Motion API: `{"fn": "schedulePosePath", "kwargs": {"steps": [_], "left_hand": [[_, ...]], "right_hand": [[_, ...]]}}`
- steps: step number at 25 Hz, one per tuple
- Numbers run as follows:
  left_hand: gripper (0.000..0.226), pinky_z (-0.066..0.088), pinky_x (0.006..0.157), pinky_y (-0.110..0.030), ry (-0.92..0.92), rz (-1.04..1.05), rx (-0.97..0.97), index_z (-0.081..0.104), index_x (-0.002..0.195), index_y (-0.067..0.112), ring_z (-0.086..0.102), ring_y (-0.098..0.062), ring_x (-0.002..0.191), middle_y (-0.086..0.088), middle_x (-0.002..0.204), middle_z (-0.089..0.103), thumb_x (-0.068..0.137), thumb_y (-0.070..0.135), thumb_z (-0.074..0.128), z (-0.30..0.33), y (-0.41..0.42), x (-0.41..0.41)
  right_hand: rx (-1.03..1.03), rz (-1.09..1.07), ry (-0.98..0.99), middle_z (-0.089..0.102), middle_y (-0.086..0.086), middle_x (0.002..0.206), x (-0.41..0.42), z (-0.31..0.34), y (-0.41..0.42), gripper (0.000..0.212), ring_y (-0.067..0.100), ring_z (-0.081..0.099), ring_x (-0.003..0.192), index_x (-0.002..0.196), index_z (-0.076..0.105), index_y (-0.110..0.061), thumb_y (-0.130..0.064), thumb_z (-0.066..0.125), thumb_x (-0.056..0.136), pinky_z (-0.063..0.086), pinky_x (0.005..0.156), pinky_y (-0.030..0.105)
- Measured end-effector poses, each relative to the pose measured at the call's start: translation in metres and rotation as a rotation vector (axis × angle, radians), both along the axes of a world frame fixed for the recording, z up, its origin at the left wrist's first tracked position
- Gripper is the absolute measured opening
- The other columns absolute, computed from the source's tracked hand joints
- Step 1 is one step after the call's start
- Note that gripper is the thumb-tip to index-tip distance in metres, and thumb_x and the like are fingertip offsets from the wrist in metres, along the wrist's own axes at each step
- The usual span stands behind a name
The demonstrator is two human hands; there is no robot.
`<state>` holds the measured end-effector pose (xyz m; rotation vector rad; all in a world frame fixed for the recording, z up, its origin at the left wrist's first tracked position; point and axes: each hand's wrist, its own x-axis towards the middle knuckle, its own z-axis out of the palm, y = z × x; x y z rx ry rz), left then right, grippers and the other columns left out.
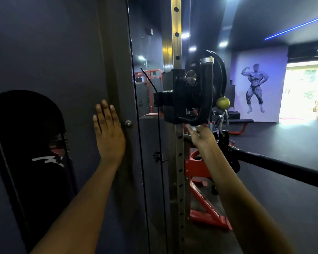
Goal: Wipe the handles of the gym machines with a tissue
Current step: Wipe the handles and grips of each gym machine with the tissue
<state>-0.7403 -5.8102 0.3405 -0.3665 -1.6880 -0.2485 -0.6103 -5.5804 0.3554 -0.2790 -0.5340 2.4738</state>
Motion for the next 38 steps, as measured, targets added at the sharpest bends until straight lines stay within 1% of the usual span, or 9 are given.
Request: {"fn": "schedulePosePath", "kwargs": {"steps": [2, 5, 10, 15, 23, 26, 29, 33, 38], "left_hand": [[0.068, 0.000, 0.120, -0.046, 0.009, -0.033, 0.035, 0.004, 0.152, -0.004, 0.013, -0.039, 0.146, -0.026, 0.157, 0.012, 0.099, 0.007, 0.047, 0.002, 0.005, -0.001], [0.063, 0.006, 0.118, -0.046, -0.014, -0.011, 0.044, 0.011, 0.151, -0.005, 0.021, -0.039, 0.145, -0.025, 0.156, 0.020, 0.100, 0.009, 0.046, 0.002, 0.000, 0.000], [0.064, 0.004, 0.119, -0.046, -0.011, 0.064, 0.028, 0.004, 0.152, -0.004, 0.014, -0.038, 0.146, -0.024, 0.158, 0.013, 0.101, 0.007, 0.041, -0.009, -0.003, 0.002], [0.065, -0.003, 0.120, -0.043, -0.016, 0.026, 0.039, 0.007, 0.152, -0.003, 0.010, -0.036, 0.147, -0.023, 0.158, 0.013, 0.100, 0.008, 0.045, -0.007, -0.003, 0.004], [0.071, -0.006, 0.121, -0.043, -0.015, 0.019, 0.031, 0.003, 0.152, -0.003, -0.010, -0.033, 0.147, -0.024, 0.159, 0.005, 0.098, 0.003, 0.047, -0.011, -0.005, 0.001], [0.071, -0.004, 0.121, -0.044, 0.009, 0.018, 0.025, 0.003, 0.152, -0.004, 0.005, -0.037, 0.148, -0.025, 0.158, 0.009, 0.098, 0.003, 0.048, -0.005, -0.003, 0.002], [0.070, -0.005, 0.121, -0.044, 0.019, 0.010, 0.035, 0.004, 0.152, -0.004, 0.006, -0.036, 0.148, -0.025, 0.158, 0.011, 0.098, 0.001, 0.048, -0.005, -0.003, 0.001], [0.070, -0.005, 0.121, -0.043, 0.006, -0.001, 0.049, 0.005, 0.152, -0.003, 0.001, -0.033, 0.148, -0.024, 0.159, 0.010, 0.097, 0.003, 0.049, -0.009, -0.004, 0.003], [0.069, -0.006, 0.121, -0.043, 0.009, 0.007, 0.037, 0.002, 0.152, -0.002, -0.003, -0.033, 0.148, -0.024, 0.159, 0.008, 0.098, 0.002, 0.045, -0.005, -0.003, 0.001]], "right_hand": [[-0.056, -0.101, 0.094, 0.035, 0.022, 0.143, 0.004, 0.001, -0.001, 0.040, 0.036, 0.038, 0.131, 0.134, 0.039, 0.001, 0.009, 0.034, 0.096, 0.038, 0.107, 0.041], [0.049, -0.139, -0.040, 0.038, 0.019, 0.143, 0.006, 0.009, -0.006, 0.039, 0.033, 0.037, 0.133, 0.135, 0.039, 0.000, 0.006, 0.034, 0.097, 0.035, 0.109, 0.044], [0.436, -0.436, -0.351, 0.056, 0.010, 0.120, 0.038, 0.016, -0.030, 0.034, 0.027, 0.057, 0.109, 0.130, 0.046, 0.001, -0.003, 0.036, 0.098, 0.049, 0.086, 0.030], [0.524, -0.628, -0.427, 0.057, -0.002, 0.079, 0.037, 0.035, -0.028, 0.029, 0.013, 0.059, 0.079, 0.083, 0.058, -0.015, 0.008, 0.042, 0.090, 0.045, 0.058, 0.016], [0.796, -0.935, -0.496, 0.064, 0.015, 0.108, 0.045, 0.057, -0.020, 0.021, 0.013, 0.055, 0.079, 0.111, 0.059, -0.001, -0.004, 0.045, 0.095, 0.037, 0.049, 0.005], [1.028, -1.142, -0.366, 0.065, 0.008, 0.107, 0.041, 0.113, -0.007, 0.028, 0.011, 0.056, 0.087, 0.118, 0.060, 0.000, -0.009, 0.045, 0.097, 0.037, 0.061, -0.005], [1.584, -1.292, -0.227, 0.064, 0.009, 0.116, 0.027, 0.098, 0.006, 0.036, 0.014, 0.061, 0.103, 0.122, 0.058, 0.000, -0.004, 0.035, 0.095, 0.047, 0.093, 0.016], [2.402, -1.428, -0.238, 0.047, 0.022, 0.137, 0.032, 0.012, 0.036, 0.046, 0.031, 0.041, 0.131, 0.128, 0.049, 0.004, 0.011, 0.047, 0.083, 0.022, 0.116, 0.036], [2.326, -1.480, -0.258, 0.051, 0.019, 0.134, 0.047, 0.092, 0.035, 0.045, 0.036, 0.045, 0.128, 0.125, 0.054, 0.000, 0.005, 0.053, 0.081, 0.039, 0.103, 0.049]]}}
